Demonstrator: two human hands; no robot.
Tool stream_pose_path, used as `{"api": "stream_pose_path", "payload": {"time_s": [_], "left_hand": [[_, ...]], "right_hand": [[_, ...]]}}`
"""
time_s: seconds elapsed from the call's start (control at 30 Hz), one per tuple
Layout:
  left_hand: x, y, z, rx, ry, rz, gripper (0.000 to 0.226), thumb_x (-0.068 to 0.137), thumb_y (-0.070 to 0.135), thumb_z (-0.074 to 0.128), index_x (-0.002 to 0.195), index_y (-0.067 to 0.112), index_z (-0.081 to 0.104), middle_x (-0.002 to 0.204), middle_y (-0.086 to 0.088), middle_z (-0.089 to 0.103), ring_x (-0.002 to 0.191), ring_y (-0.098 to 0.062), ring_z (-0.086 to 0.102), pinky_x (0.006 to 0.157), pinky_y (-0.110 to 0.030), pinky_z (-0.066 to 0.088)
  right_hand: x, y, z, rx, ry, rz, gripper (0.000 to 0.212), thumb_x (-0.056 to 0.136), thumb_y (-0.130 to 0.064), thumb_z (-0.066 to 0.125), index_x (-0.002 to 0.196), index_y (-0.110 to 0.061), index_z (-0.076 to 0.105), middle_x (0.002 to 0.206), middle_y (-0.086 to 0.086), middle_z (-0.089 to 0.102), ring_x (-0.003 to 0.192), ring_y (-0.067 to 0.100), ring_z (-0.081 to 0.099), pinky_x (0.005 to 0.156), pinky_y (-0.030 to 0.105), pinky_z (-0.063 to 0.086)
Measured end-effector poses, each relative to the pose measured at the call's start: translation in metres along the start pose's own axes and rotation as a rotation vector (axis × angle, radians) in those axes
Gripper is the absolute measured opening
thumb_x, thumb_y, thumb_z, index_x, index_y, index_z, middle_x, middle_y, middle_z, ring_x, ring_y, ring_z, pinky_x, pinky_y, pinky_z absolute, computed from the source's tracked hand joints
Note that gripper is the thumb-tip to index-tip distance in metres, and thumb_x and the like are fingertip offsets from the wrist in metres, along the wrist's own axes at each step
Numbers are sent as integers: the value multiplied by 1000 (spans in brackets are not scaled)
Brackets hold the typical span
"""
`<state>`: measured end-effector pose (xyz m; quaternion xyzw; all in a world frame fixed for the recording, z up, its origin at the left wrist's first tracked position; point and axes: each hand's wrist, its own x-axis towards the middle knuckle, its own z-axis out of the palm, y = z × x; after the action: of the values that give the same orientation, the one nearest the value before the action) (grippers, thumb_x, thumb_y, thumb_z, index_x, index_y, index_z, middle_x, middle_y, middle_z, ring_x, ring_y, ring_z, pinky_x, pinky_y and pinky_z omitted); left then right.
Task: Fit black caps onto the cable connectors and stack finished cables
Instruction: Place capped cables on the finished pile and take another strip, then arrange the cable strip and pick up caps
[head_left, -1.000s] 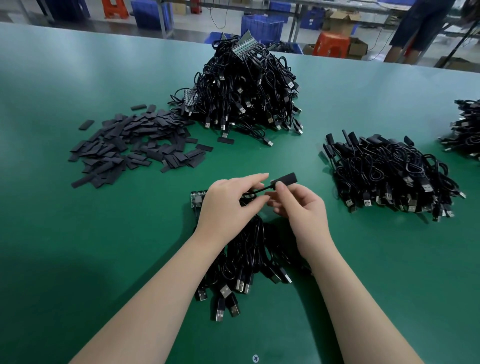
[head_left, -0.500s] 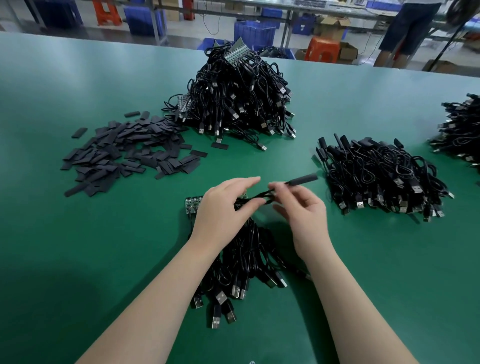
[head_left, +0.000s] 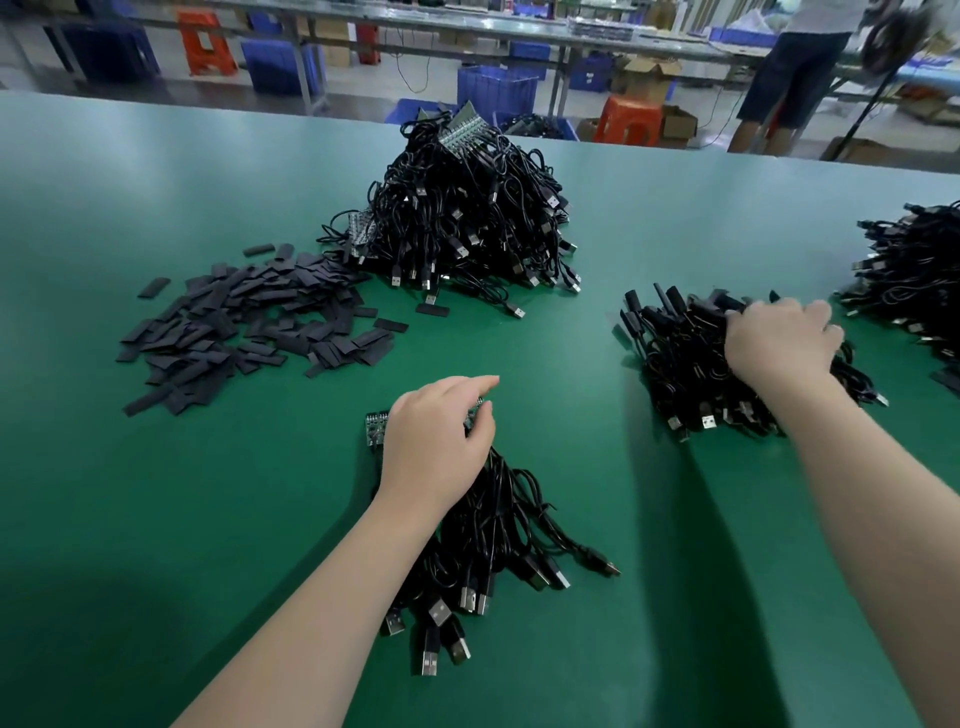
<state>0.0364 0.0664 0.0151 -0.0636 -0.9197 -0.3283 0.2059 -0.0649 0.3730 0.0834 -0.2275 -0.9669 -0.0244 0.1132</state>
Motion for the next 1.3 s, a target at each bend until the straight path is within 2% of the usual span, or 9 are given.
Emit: {"api": "stream_pose_path", "payload": {"time_s": [0.1, 0.27, 0.37, 0.47, 0.67, 0.8, 0.93, 1.1, 1.3], "left_hand": [[1, -3, 4, 112, -22, -85, 35, 94, 27, 53, 128, 26, 63, 125, 10, 65, 120, -13, 55, 104, -34, 31], [5, -11, 10, 260, -146, -184, 43, 96, 38, 44, 137, 28, 53, 138, 12, 56, 130, -13, 46, 114, -37, 21], [7, -14, 11, 231, -157, -177, 39, 95, 37, 47, 133, 31, 56, 134, 11, 58, 127, -16, 47, 109, -37, 28], [10, -16, 9, 181, -161, -185, 43, 93, 35, 54, 136, 30, 53, 134, 7, 57, 128, -19, 46, 108, -37, 29], [7, -13, 7, 66, -84, -120, 48, 88, 26, 62, 135, 29, 53, 130, 8, 58, 126, -18, 48, 112, -39, 24], [8, -14, 6, -19, -78, -79, 41, 91, 24, 61, 132, 25, 58, 130, 6, 60, 124, -16, 50, 109, -38, 29], [9, -13, 6, -106, -68, -122, 31, 96, 9, 52, 122, 15, 67, 122, 0, 65, 117, -18, 54, 105, -37, 39], [7, -12, 8, 94, -137, -141, 39, 87, 2, 46, 111, 17, 73, 112, 0, 67, 110, -24, 54, 93, -37, 45], [9, -9, 7, 242, -224, -194, 37, 85, 6, 46, 104, 22, 72, 104, 1, 64, 100, -25, 55, 74, -36, 50]], "right_hand": [[3, -11, 0, -139, -133, 51, 44, 99, -23, 37, 136, 1, 41, 138, 20, 44, 127, 33, 31, 96, 41, 29], [-22, -44, -20, -139, -20, -120, 61, 97, -32, 44, 151, -8, 28, 142, 21, 43, 128, 38, 38, 101, 47, 34], [-63, -75, -22, 181, -68, -364, 55, 94, -44, 52, 142, -18, 46, 132, 14, 57, 124, 37, 46, 99, 44, 39], [-113, -106, -13, 536, -366, -496, 52, 93, -46, 59, 137, -19, 57, 127, 5, 65, 120, 25, 57, 101, 33, 42], [-149, -127, 23, 776, -421, -414, 19, 91, -33, 66, 100, -20, 77, 98, -6, 75, 85, 9, 62, 63, 10, 37], [-141, -126, 23, 921, -492, -312, 16, 86, -41, 73, 75, -30, 71, 71, -14, 68, 68, 4, 60, 51, 7, 39], [-130, -131, 19, 845, -586, -277, 19, 83, -42, 75, 71, -27, 71, 73, 3, 71, 71, 18, 63, 66, 27, 50], [-117, -150, 10, 551, -723, -249, 33, 82, -40, 74, 77, -8, 72, 69, 5, 61, 57, 21, 49, 62, 27, 45], [-108, -169, 6, 337, -903, -262, 41, 95, -36, 62, 62, -14, 53, 68, -1, 57, 58, 18, 43, 66, 28, 39]]}}
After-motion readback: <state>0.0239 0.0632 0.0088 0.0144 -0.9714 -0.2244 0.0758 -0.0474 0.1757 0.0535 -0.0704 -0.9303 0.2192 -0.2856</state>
